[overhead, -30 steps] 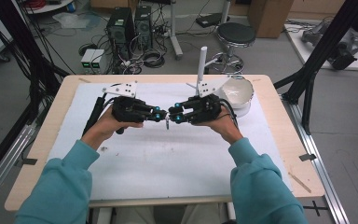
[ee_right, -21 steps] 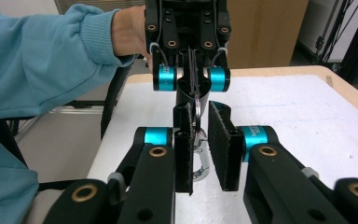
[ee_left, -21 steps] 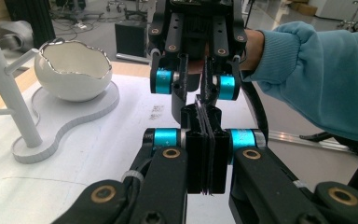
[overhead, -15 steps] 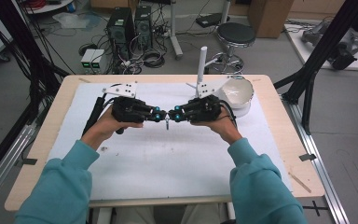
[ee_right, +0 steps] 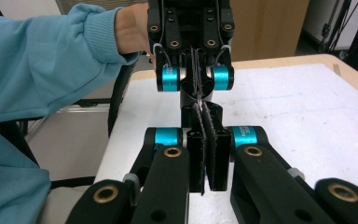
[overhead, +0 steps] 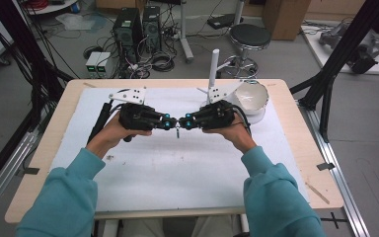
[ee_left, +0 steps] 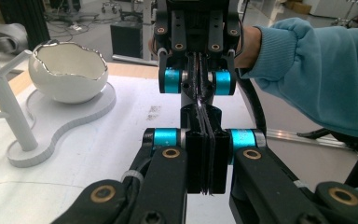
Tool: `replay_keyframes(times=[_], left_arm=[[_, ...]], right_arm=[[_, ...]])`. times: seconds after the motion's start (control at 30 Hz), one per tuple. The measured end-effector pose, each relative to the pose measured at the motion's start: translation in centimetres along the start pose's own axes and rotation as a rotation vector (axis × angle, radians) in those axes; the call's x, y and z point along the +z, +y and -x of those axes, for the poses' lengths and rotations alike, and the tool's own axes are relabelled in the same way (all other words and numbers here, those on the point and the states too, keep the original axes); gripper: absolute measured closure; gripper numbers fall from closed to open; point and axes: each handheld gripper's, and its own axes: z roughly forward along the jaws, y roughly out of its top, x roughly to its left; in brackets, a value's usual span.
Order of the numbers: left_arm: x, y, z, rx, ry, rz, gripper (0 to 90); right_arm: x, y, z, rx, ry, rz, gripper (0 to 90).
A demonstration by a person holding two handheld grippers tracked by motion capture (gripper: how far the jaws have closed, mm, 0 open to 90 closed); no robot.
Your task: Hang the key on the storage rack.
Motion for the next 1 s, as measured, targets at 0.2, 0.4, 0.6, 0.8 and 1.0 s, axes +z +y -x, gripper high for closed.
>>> replay_keyframes(times=[0.2, 0.4, 0.6, 0.8, 1.0], left_arm=[[-0.2, -0.1, -0.2, -0.035, 0.117, -0.025, 66.2], [-1.0, -0.4, -0.9, -0.078, 0.170, -0.048, 34.6], [-2.4, -1.3, -0.6, -0.088, 0.304, 0.004, 1.7], [-4.8, -3.1, 0.3, -0.054, 0.381, 0.033, 1.7], [-7.9, -5.2, 1.8, -0.020, 0.480, 0.056, 1.7]], right_arm=[[-0.4, 0.2, 0.0, 0.026, -0.033, -0.017, 89.2], [-1.9, 0.2, 0.6, 0.034, -0.107, -0.001, 89.1], [-4.1, 0.9, 1.2, 0.049, -0.178, -0.021, 89.1], [-6.6, 2.3, 2.2, 0.050, -0.238, -0.054, 89.1], [-8.6, 3.2, 3.8, 0.053, -0.295, -0.119, 89.0]])
